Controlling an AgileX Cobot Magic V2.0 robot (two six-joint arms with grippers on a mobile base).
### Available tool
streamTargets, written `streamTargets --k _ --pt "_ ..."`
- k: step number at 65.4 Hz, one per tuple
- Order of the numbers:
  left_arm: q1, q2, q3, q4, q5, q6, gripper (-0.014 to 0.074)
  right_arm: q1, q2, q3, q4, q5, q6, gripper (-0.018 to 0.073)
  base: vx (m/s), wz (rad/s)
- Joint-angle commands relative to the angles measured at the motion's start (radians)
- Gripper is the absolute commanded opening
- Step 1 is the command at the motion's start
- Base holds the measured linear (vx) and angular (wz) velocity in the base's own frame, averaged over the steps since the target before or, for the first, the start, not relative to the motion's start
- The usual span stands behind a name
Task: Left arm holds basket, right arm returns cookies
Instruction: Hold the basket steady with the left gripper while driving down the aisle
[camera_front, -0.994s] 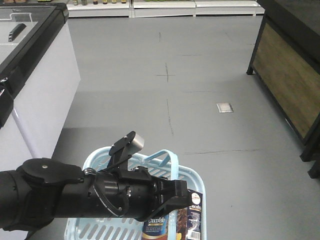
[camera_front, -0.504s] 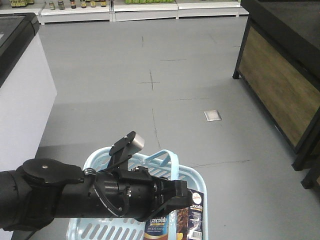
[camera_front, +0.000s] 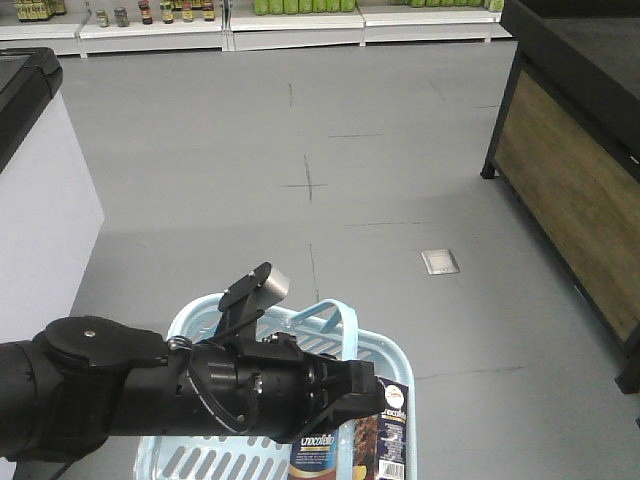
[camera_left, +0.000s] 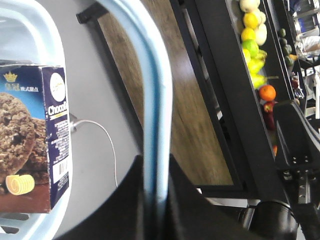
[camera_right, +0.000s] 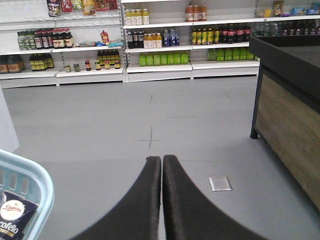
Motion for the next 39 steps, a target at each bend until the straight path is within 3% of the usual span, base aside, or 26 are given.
streamTargets --k 1,39 --pt "-0.004 -0.045 -0.028 -0.039 0.038 0.006 -0.0006 -0.004 -0.010 0.000 -0.003 -0.078 -0.002 -0.0009 0.36 0.11" --pt "-0.004 -0.044 -0.028 -0.039 0.038 0.006 -0.0006 -0.004 -0.010 0.000 -0.003 -0.078 -0.002 -0.0009 0.37 0.09"
